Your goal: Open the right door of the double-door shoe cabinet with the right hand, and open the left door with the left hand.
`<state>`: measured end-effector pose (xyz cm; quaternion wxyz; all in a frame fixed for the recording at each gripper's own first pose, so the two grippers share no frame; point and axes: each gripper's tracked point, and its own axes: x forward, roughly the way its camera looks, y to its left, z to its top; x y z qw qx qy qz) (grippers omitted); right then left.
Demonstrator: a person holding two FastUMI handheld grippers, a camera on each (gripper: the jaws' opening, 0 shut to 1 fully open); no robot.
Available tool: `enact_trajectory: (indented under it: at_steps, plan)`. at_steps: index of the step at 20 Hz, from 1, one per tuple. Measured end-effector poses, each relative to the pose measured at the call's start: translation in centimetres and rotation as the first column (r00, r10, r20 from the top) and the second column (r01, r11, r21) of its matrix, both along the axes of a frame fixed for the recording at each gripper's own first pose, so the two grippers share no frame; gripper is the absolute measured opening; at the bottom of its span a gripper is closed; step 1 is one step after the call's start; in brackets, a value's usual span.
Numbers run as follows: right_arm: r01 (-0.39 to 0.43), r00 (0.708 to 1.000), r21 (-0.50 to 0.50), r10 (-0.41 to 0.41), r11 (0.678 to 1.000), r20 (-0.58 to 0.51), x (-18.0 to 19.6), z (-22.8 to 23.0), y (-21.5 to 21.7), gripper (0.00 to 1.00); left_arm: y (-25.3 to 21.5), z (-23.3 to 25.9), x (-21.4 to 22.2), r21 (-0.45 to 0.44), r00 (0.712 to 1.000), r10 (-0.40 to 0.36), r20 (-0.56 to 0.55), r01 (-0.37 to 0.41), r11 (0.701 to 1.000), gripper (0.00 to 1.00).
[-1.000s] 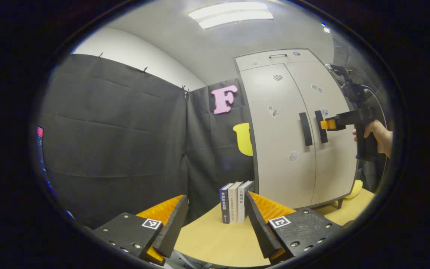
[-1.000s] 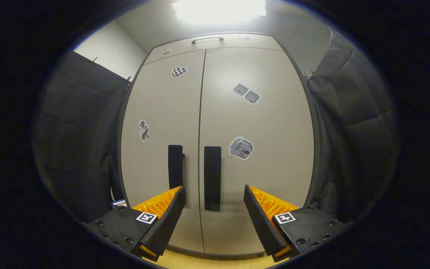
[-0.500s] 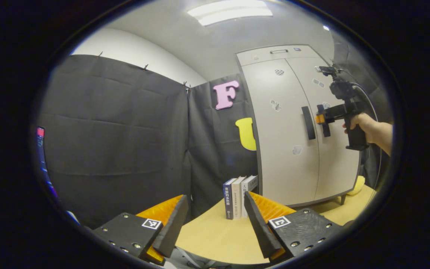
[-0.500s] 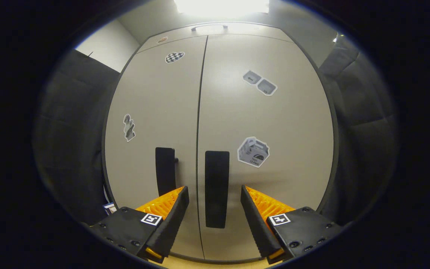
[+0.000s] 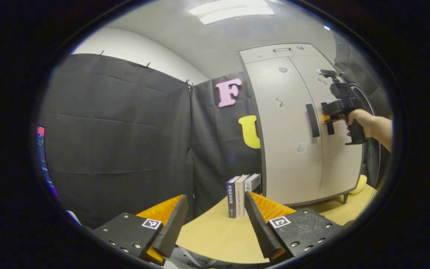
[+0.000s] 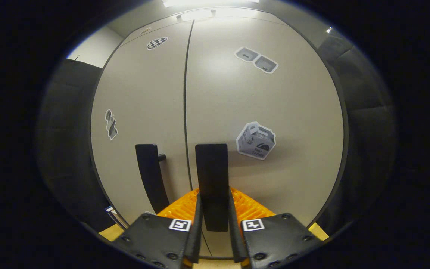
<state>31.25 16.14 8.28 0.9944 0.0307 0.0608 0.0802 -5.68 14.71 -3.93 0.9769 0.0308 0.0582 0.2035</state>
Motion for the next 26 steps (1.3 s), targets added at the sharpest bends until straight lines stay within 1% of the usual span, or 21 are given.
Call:
enact_trajectory:
  at_steps: [1,2,3,4,5,6,11,18,26]
  plan:
    - [0.001,1.000,0.000,-0.001,1.000,-0.010,0.0,-0.1,-0.1,0.31,0.0,0.1,0.0,-0.003,1.000,-0.001,0.002,0.001,1.000,0.89]
    - [-0.001,1.000,-0.008,0.001,1.000,-0.007,0.1,0.0,0.0,0.23,0.1,0.0,0.0,-0.005,1.000,-0.003,0.004,0.003,1.000,0.88]
    - [-0.005,1.000,-0.001,0.005,1.000,-0.022,0.0,-0.1,-0.1,0.23,0.2,0.2,0.0,-0.006,1.000,-0.004,0.007,0.004,1.000,0.89]
    - [-0.011,1.000,-0.001,0.011,1.000,-0.025,-0.3,-0.1,0.0,0.14,0.2,0.2,-0.2,-0.007,1.000,-0.006,0.011,0.006,1.000,0.89]
    - [-0.017,1.000,-0.003,0.017,1.000,-0.025,-0.6,0.0,-0.1,0.12,0.2,0.4,-0.2,-0.009,1.000,-0.010,0.015,0.010,1.000,0.89]
    - [-0.024,0.999,-0.003,0.024,1.000,-0.032,-0.7,-0.1,-0.1,0.14,0.0,0.3,-0.1,-0.010,1.000,-0.015,0.018,0.015,1.000,0.89]
    - [-0.050,0.998,0.007,0.050,0.999,-0.039,-2.6,0.0,-0.7,0.14,-0.6,0.8,0.4,-0.017,0.998,-0.050,0.032,0.051,0.999,0.88]
    - [-0.096,0.994,0.004,0.096,0.995,-0.049,-6.0,0.1,-2.0,0.14,-3.1,1.2,1.8,-0.020,0.990,-0.131,0.049,0.132,0.991,0.88]
    - [-0.153,0.985,0.016,0.154,0.988,-0.074,-9.5,0.3,-4.1,0.14,-6.5,1.9,3.5,-0.023,0.973,-0.221,0.065,0.223,0.975,0.89]
